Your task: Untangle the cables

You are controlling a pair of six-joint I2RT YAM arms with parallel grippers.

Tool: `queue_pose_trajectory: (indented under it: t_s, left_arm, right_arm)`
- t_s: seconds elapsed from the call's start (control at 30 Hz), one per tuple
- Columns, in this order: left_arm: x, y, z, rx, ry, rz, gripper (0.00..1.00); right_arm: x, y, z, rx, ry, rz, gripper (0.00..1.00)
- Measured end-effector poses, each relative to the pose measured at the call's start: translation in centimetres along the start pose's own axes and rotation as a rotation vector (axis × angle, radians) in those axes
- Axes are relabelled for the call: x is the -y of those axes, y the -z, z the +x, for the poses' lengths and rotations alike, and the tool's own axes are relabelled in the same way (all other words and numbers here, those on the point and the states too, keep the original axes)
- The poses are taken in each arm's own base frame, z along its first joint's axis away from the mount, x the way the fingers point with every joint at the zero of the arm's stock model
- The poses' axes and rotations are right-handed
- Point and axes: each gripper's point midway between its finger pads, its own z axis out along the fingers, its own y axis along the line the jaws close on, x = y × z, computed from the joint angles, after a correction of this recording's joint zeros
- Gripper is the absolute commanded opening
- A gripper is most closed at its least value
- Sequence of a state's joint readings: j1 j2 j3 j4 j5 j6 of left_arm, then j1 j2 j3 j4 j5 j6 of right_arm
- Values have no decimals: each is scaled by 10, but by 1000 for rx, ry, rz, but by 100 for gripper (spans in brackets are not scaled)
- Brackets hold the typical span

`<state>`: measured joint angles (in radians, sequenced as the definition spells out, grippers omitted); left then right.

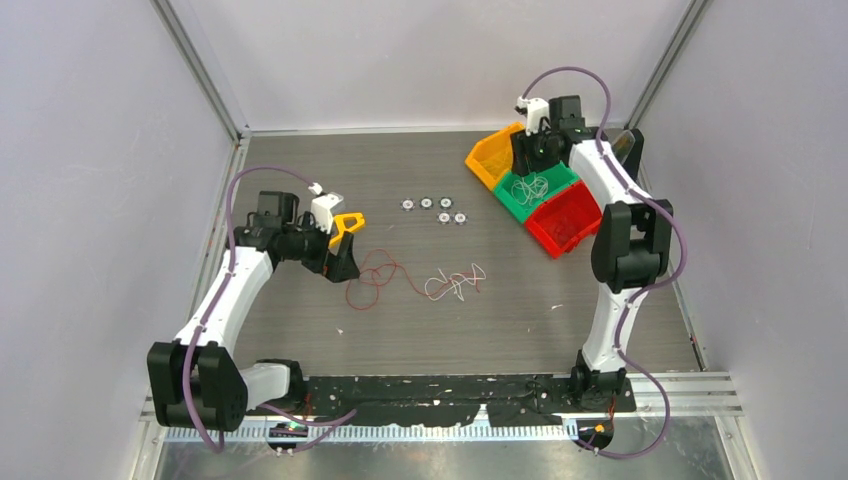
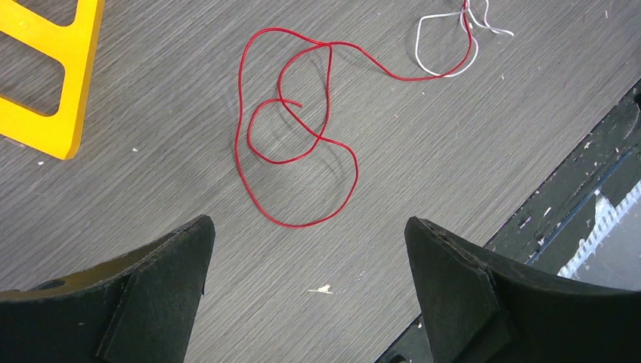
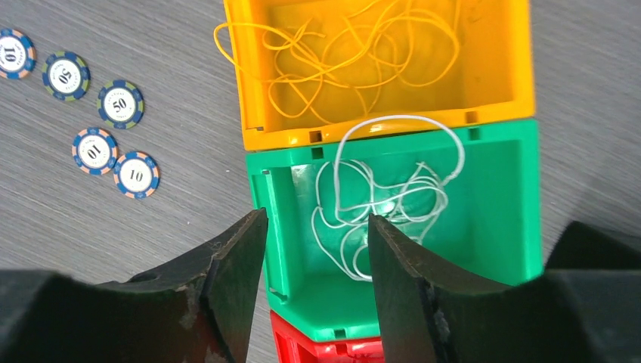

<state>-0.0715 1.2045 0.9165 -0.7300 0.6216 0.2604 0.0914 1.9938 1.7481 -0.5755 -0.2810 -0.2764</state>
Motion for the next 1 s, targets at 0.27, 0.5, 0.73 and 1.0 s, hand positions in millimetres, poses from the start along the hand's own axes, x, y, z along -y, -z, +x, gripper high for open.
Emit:
queue_pose_trajectory:
  t_s: [0.27, 0.5, 0.73, 1.0]
  left_arm:
    - [-2, -1, -4, -1, 5, 0, 100]
    - [-3, -2, -7, -3, 20, 1, 100]
    - [-3, -2, -8, -2, 19, 0, 99]
    - [-4, -3, -8, -6, 27, 1, 100]
  right_arm:
    - [4, -30, 19, -60, 13, -15, 49]
    - [14, -40, 16, -55, 53, -6, 44]
    - [25, -48, 28, -81, 72, -8, 21]
    - [39, -39, 46, -119, 72, -45, 5]
